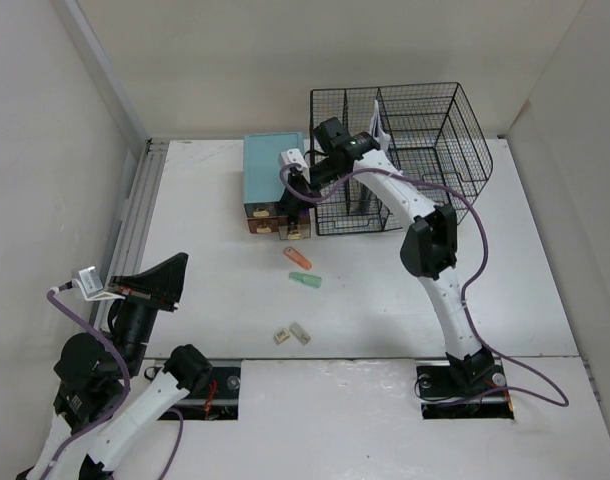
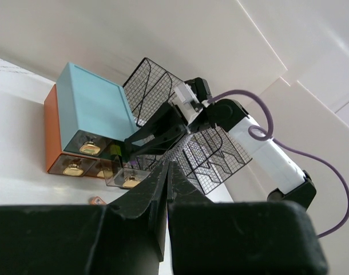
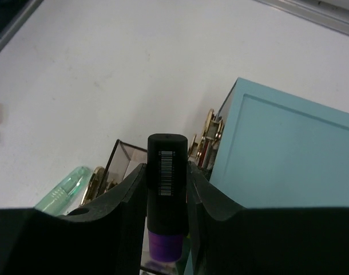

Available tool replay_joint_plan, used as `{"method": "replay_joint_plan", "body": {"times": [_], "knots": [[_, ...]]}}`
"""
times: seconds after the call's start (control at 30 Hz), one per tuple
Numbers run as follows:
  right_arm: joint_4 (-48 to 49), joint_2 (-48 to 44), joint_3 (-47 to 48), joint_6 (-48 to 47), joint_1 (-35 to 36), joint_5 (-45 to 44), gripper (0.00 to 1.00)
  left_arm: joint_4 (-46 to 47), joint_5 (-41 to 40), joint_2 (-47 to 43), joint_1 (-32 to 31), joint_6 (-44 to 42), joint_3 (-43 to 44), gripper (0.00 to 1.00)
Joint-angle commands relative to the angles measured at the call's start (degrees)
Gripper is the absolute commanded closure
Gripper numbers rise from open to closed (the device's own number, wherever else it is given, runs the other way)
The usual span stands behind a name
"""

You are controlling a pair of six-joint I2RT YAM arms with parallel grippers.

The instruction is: Organize the desk

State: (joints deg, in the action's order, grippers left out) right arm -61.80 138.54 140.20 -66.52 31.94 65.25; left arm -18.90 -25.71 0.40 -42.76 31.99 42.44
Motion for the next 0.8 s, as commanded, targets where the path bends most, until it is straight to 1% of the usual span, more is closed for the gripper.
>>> {"method": "replay_joint_plan", "body": {"times": [0.0, 0.1, 0.13, 0.23, 0.27, 0.3, 0.4, 0.5, 0.53, 0.7, 0.77], "knots": [[-7.36, 0.59, 2.09, -9.32, 0.31, -3.55, 1.00, 2.81, -0.39, -13.41, -0.39, -0.26, -0.25, 1.00], [-9.12, 0.06, 1.57, -10.64, 0.31, -4.79, 0.98, 2.81, -0.39, -13.41, -0.39, -0.26, -0.25, 1.00], [-9.13, 0.06, 1.04, -10.65, 0.31, -5.31, 0.85, 2.81, -0.39, -13.41, -0.39, -0.26, -0.25, 1.00], [-8.52, -1.07, 0.52, -10.65, 0.31, -5.31, 0.75, 2.81, -0.39, -13.41, -0.39, -0.26, -0.25, 1.00], [-8.51, -1.78, 0.51, -10.65, 0.31, -4.53, 0.69, 2.81, -0.39, -13.41, -0.39, -0.26, -0.25, 1.00], [-7.99, -1.78, -0.01, -10.65, 0.31, -4.00, 0.69, 2.81, -0.39, -13.41, -0.39, -0.26, -0.25, 1.00], [-7.98, -3.19, -0.02, -9.95, 0.83, -2.33, 0.63, 2.81, -0.39, -13.41, -0.39, 0.26, -0.25, 1.00], [-7.28, -6.34, -0.54, -8.72, 1.36, -2.32, 0.59, 2.81, -0.39, -13.41, -0.39, 0.27, -0.25, 1.00], [-5.63, -7.14, -1.50, -8.19, 1.37, -1.80, 0.57, 2.81, -0.39, -13.41, -0.39, 0.27, -0.25, 1.00], [-0.35, -11.62, -5.20, -2.49, 2.60, -1.27, 0.56, 2.81, -0.39, -13.41, -0.39, 0.27, -0.25, 1.00], [0.28, -12.33, -5.20, -1.77, 3.21, -1.27, 0.56, 2.81, -0.39, -13.41, -0.39, 0.27, -0.25, 1.00]]}}
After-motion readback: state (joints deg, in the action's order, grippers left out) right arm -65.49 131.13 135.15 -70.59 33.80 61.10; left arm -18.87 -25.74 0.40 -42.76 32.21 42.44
